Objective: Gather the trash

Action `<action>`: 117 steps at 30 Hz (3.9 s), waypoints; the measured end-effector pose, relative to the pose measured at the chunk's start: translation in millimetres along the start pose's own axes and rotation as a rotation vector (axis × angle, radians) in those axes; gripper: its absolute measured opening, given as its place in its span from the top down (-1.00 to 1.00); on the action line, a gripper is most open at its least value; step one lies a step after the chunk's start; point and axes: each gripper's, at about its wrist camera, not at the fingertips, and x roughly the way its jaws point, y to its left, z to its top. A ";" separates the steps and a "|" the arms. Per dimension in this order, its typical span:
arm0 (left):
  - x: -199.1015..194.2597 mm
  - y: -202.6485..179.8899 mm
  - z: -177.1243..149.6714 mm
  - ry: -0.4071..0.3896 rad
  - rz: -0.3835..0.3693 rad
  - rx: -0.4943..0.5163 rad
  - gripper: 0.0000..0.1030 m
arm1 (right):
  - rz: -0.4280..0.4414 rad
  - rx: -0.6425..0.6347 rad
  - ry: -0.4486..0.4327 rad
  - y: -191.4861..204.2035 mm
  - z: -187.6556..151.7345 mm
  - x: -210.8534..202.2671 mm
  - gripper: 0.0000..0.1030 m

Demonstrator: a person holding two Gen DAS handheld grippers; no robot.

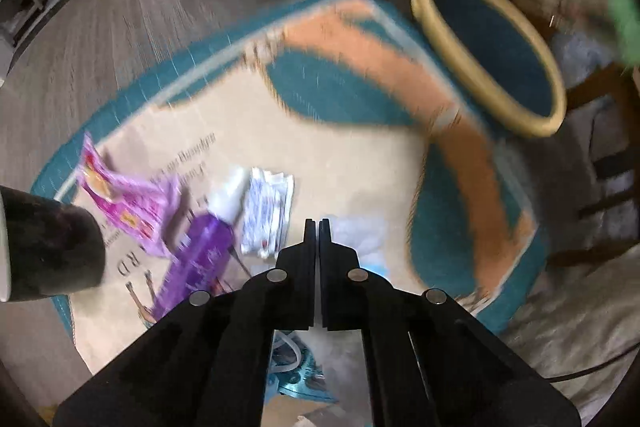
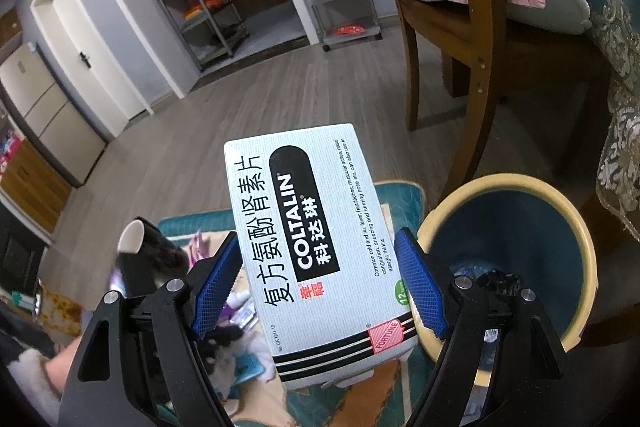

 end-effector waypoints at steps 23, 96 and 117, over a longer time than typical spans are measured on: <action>-18.7 42.0 37.9 -0.177 0.182 -0.176 0.49 | -0.034 0.038 -0.051 -15.1 7.1 -11.7 -0.51; -169.0 -30.7 -4.5 -0.508 0.149 -0.025 -0.49 | -0.168 0.069 -0.085 -36.9 7.7 -55.5 -0.77; -166.0 92.2 -95.4 -0.473 0.252 -0.239 -0.57 | -0.053 -0.118 0.073 114.6 -18.2 22.9 -0.81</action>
